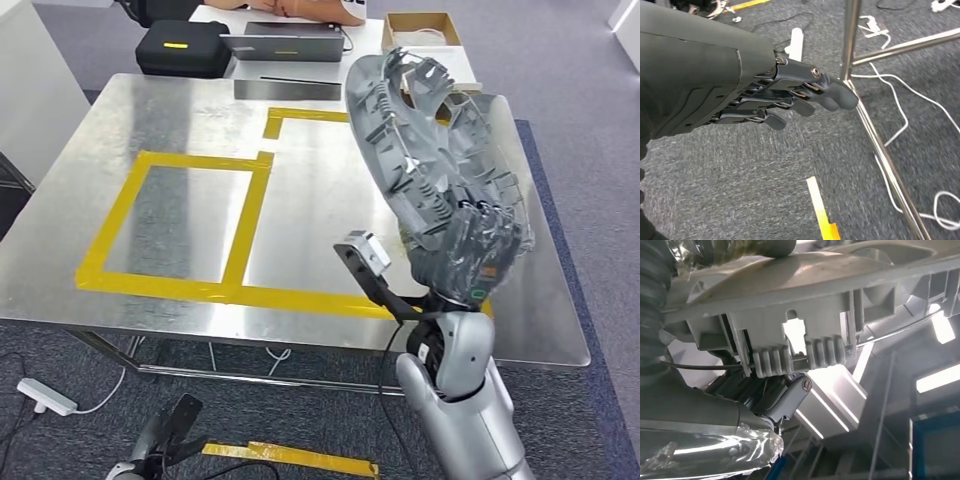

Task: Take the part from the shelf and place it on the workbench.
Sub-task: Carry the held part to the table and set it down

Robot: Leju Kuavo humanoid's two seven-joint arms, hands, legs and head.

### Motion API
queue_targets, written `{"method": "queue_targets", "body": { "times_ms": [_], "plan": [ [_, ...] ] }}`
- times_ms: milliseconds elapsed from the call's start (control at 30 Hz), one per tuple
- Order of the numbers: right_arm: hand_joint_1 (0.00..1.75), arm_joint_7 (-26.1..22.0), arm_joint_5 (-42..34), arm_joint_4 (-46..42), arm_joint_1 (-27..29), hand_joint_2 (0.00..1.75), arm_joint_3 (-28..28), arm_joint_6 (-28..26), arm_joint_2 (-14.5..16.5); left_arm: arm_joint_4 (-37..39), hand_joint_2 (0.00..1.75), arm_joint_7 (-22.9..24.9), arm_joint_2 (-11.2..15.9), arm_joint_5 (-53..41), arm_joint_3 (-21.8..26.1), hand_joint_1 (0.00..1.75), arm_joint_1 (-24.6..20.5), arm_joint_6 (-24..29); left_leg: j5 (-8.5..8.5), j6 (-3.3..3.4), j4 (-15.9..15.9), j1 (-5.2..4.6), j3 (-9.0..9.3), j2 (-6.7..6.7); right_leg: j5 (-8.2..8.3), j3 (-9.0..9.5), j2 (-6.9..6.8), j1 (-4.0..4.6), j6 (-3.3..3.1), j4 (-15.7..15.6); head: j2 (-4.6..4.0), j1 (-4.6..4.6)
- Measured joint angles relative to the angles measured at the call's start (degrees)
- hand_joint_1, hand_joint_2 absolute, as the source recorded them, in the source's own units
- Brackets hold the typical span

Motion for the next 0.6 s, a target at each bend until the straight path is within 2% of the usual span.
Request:
{"method": "queue_targets", "body": {
  "times_ms": [33, 67, 100, 133, 167, 200, 233, 267, 333, 400, 467, 533, 567, 600],
  "plan": [
    [1.75, 1.7, 0.1, 2.0, -1.6, 1.75, 1.6, 0.6, 0.0, 0.0, 1.75, 0.1, 0.0, -0.3, 0.0, 0.0, -0.1, -0.3, -0.01, 0.0, 0.0, 0.0, 0.01, 0.05, -1.05, -1.74, -0.02, -0.08, 0.13, 3.4, 0.0, -0.01],
    [1.75, 2.7, 0.1, 3.8, -2.9, 1.75, 3.0, 1.1, 0.0, 0.0, 1.75, 0.2, -0.1, -0.5, -0.1, 0.0, -0.1, -0.5, -0.03, 0.0, 0.0, 0.01, 0.03, 0.06, -1.13, -2.76, -0.04, -0.14, 0.22, 5.2, 0.0, 0.02],
    [1.75, 3.2, 0.1, 5.4, -3.9, 1.75, 4.4, 1.4, 0.1, 0.0, 1.75, 0.3, -0.1, -0.7, -0.1, 0.0, -0.2, -0.6, -0.06, -0.04, 0.0, 0.04, 0.07, 0.01, -0.06, -2.71, -0.08, -0.19, 0.24, 4.7, 0.0, 0.02],
    [1.75, 3.5, 0.1, 6.7, -4.7, 1.75, 5.4, 1.5, 0.1, 0.0, 1.75, 0.4, -0.2, -0.8, -0.2, 0.0, -0.2, -0.7, -0.1, -0.11, 0.0, 0.09, 0.14, -0.08, 1.94, -1.53, -0.13, -0.24, 0.19, 1.9, 0.0, 0.02],
    [1.75, 3.7, 0.1, 7.7, -5.4, 1.75, 6.3, 1.5, 0.2, 0.0, 1.75, 0.4, -0.3, -0.8, -0.2, 0.0, -0.3, -0.7, -0.18, -0.24, 0.1, 0.13, 0.22, -0.2, 4.13, 0.3, -0.22, -0.28, 0.1, -2.3, 0.0, 0.03],
    [1.75, 3.7, 0.1, 8.6, -6.1, 1.75, 7.1, 1.6, 0.3, 0.0, 1.75, 0.4, -0.3, -0.9, -0.2, 0.0, -0.3, -0.8, -0.21, -0.46, 0.1, 0.07, 0.21, -0.31, 5.67, 2.19, -0.31, -0.22, -0.01, -6.0, 0.0, 0.02],
    [1.75, 3.8, 0.1, 9.5, -6.7, 1.75, 7.7, 1.7, 0.4, 0.0, 1.75, 0.4, -0.3, -1.0, -0.2, 0.0, -0.4, -0.8, -0.19, -0.74, 0.1, 0.0, 0.11, -0.41, 6.47, 3.59, -0.36, -0.16, -0.22, -8.8, 0.0, 0.01],
    [1.75, 3.8, 0.2, 10.3, -7.3, 1.75, 8.4, 1.9, 0.6, 0.0, 1.75, 0.4, -0.3, -1.1, -0.2, 0.0, -0.3, -1.0, -0.11, -1.05, 0.1, -0.07, -0.03, -0.48, 6.58, 4.31, -0.35, -0.06, -0.41, -10.2, 0.0, -0.04],
    [1.75, 3.8, 0.2, 12.3, -8.5, 1.75, 9.5, 2.7, 1.2, 0.0, 1.75, 0.5, -0.4, -1.5, -0.2, 0.0, -0.3, -1.4, 0.05, -1.73, 0.1, -0.05, -0.18, -0.47, 6.33, 4.52, -0.16, 0.09, -0.99, -10.7, 0.0, -0.09],
    [1.75, 4.0, 0.2, 15.1, -9.7, 1.75, 10.6, 3.3, 2.6, 0.0, 1.75, 0.6, -0.4, -2.0, -0.2, 0.0, -0.5, -1.8, -0.84, -2.31, 0.9, 0.07, -0.46, -0.37, 6.55, 4.7, -0.07, -0.03, -1.78, -11.1, 0.0, -0.17],
    [1.75, 4.2, 0.2, 18.2, -10.9, 1.75, 11.4, 3.7, 4.0, 0.0, 1.75, 0.7, -0.4, -2.4, -0.3, 0.0, -0.7, -2.0, -3.7, -2.71, 5.6, 0.12, -2.57, -0.28, 6.72, 4.93, -0.1, -0.16, -2.51, -11.4, 0.0, -0.38],
    [1.75, 4.4, 0.2, 21.6, -12.1, 1.75, 12.1, 3.9, 5.1, 0.0, 1.75, 0.8, -0.5, -2.6, -0.3, 0.0, -0.8, -2.2, -6.73, -2.94, 12.9, 0.12, -6.06, -0.24, 6.65, 5.0, -0.07, 0.0, -2.88, -11.4, 0.0, -0.48],
    [1.75, 4.5, 0.2, 23.3, -12.4, 1.75, 12.4, 4.0, 5.5, 0.0, 1.75, 0.8, -0.4, -2.6, -0.3, 0.0, -0.8, -2.3, -7.05, -2.96, 15.1, 0.12, -7.18, -0.24, 6.59, 5.09, -0.02, 0.1, -2.98, -11.4, 0.0, -0.48],
    [1.75, 4.5, 0.2, 24.8, -12.7, 1.75, 12.6, 4.0, 5.9, 0.0, 1.75, 0.8, -0.4, -2.6, -0.3, 0.0, -0.8, -2.4, -6.3, -2.9, 15.4, 0.11, -7.42, -0.24, 6.51, 5.22, 0.03, 0.2, -3.02, -11.4, 0.0, -0.49]
  ]
}}
